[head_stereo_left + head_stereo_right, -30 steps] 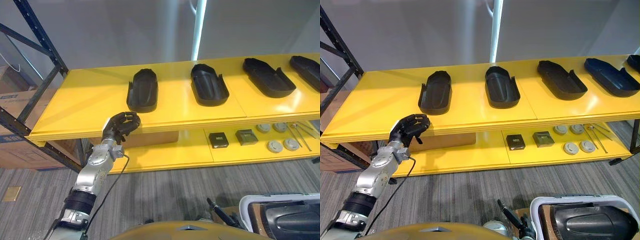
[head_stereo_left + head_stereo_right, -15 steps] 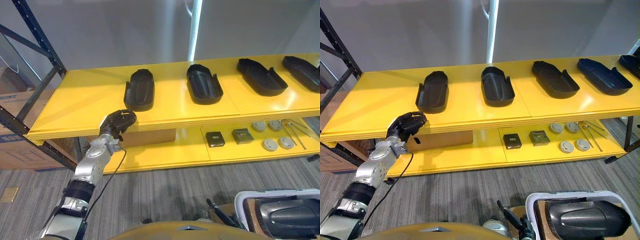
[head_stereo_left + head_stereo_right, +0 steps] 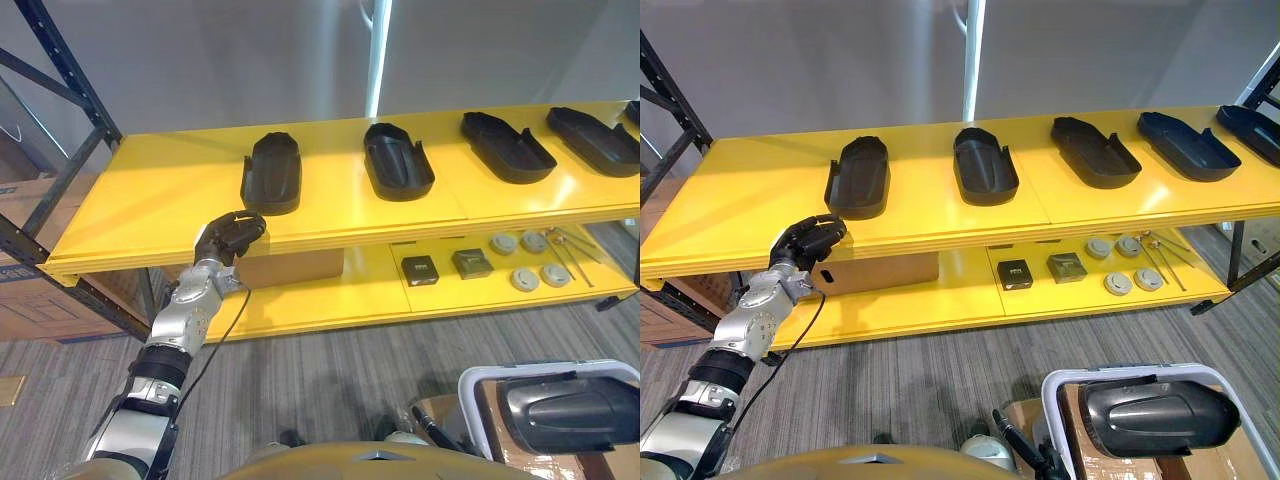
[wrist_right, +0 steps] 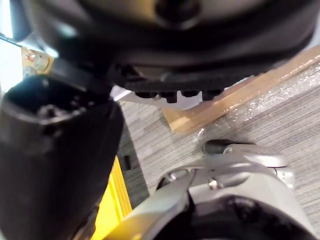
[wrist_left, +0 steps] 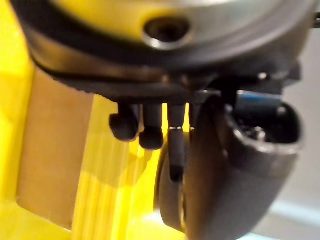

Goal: Walk over and take three plastic housings, then place them on the shelf

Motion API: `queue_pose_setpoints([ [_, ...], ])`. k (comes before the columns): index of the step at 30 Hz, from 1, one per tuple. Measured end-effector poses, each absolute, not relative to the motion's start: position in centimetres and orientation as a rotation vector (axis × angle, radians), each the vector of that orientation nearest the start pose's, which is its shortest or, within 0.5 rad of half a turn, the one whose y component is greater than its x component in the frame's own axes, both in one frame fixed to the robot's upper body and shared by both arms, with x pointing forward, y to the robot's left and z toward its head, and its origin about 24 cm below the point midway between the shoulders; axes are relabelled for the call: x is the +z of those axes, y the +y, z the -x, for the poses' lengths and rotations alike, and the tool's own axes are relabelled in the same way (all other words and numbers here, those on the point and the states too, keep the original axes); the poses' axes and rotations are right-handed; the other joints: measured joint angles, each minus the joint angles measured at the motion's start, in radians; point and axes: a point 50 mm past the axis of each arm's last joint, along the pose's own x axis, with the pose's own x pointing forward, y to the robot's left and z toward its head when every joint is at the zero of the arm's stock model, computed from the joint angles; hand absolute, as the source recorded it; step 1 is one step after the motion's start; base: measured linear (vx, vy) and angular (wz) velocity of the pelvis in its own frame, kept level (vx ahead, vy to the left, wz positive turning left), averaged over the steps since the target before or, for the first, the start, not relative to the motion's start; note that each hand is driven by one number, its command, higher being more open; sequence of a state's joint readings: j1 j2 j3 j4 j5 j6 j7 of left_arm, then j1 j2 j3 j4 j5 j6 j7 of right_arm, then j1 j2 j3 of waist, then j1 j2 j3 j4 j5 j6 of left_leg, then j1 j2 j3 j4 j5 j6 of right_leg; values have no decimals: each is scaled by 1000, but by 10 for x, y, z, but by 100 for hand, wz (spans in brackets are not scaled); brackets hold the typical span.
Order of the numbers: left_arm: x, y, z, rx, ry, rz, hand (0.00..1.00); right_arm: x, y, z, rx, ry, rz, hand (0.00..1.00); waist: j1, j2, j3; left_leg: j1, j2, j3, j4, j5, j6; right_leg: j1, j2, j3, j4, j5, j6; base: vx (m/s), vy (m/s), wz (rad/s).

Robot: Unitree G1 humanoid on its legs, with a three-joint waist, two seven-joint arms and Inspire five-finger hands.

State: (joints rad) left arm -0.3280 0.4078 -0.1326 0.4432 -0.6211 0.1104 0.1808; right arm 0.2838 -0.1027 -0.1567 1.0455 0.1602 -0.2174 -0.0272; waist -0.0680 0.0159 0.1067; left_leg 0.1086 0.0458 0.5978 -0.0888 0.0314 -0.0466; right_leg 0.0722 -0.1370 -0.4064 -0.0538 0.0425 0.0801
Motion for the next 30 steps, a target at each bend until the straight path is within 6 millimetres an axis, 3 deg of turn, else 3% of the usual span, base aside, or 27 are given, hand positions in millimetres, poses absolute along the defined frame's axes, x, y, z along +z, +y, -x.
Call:
queue_pose_setpoints([
  [11,36,225,-313,207,201,152,0,-161,-217,-20,-365,1090,-60,100,-21,-2,5,-31,1,12,0,0,0,-28,1,9,0,0,0,-3,12,-1],
  [17,85,248,-331,287,-14,158,0,-161,-216,-24,-355,1074,-63,100,-47,-4,6,-27,-3,20,1,1,1,-30,-1,23,3,0,0,23,47,-5],
  [27,91,251,-333,289,-31,152,0,-159,-219,-29,-352,1056,-56,100,-67,9,8,5,13,-16,36,5,16,1,1,5,43,8,-28,114,10,4],
  [30,95,251,-340,286,-30,154,0,-159,-220,-29,-350,1052,-53,100,-72,13,10,6,25,-27,75,-17,5,17,2,2,44,2,-38,116,7,-4],
])
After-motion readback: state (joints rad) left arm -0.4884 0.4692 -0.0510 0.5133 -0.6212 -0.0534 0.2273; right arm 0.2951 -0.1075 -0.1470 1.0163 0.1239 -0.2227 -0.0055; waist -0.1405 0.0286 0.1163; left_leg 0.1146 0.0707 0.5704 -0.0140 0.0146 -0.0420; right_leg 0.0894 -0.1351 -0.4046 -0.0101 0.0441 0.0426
